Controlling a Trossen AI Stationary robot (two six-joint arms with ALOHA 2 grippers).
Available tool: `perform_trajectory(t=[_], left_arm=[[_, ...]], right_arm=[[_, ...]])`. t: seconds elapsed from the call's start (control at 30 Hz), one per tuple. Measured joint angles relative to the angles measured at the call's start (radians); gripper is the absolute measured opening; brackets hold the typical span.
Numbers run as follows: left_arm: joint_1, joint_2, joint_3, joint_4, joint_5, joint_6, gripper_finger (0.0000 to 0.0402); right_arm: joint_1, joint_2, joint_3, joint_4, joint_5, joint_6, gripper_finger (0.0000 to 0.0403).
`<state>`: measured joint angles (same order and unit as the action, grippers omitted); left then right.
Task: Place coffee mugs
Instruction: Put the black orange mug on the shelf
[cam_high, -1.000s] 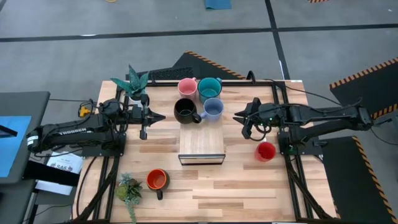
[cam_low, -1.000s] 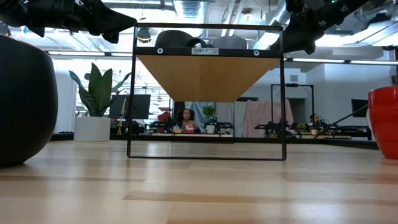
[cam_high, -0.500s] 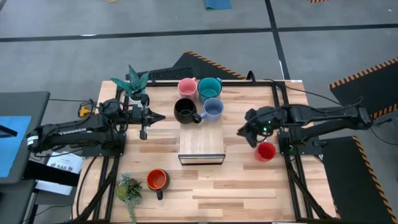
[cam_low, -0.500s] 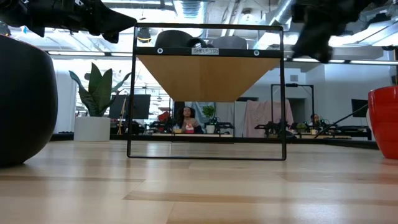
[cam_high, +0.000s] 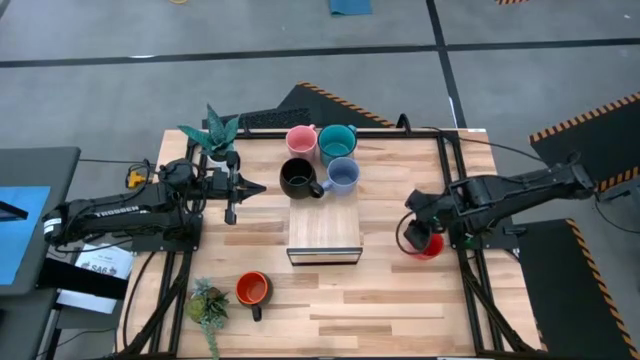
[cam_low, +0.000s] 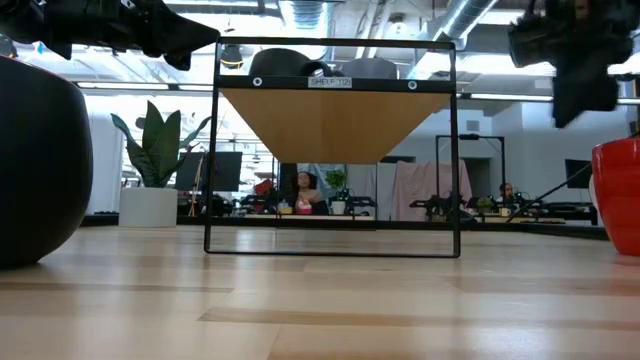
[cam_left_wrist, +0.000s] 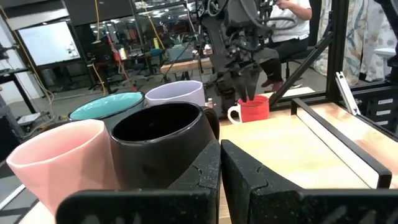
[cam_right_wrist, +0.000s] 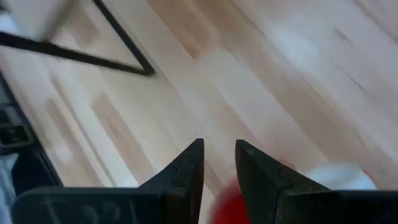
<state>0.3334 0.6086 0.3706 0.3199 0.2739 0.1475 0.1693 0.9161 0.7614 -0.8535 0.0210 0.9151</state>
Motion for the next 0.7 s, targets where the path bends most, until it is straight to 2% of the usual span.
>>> perform_trajectory(t=[0.1,0.23,0.3,0.37,0.47,0.7], left_arm=[[-0.001,0.0,0.0,0.02,0.052,-0.061,0.0],[-0.057,0.0,0.0,0.112,0.284,-0.084,0.0],[-0.122,0.0,0.0,0.147,0.308,-0.094,0.0001],[-0.191,0.0,0.017,0.113,0.253,-0.1,0.0008],[-0.303,0.004,0.087,-0.063,0.141,-0.053,0.0035],[-0.6,0.115,0.304,-0.503,-0.238,0.016,0.013]], right_arm=[[0.019,0.0,0.0,0.126,0.046,-0.074,0.0119],[0.043,0.0,0.0,0.235,0.121,-0.204,0.0119],[0.047,0.0,0.0,0.248,0.146,-0.239,0.0119],[0.047,0.0,0.0,0.248,0.158,-0.25,0.0119],[0.047,0.0,0.0,0.247,0.165,-0.251,0.0119],[0.046,0.0,0.0,0.247,0.165,-0.262,0.0119]])
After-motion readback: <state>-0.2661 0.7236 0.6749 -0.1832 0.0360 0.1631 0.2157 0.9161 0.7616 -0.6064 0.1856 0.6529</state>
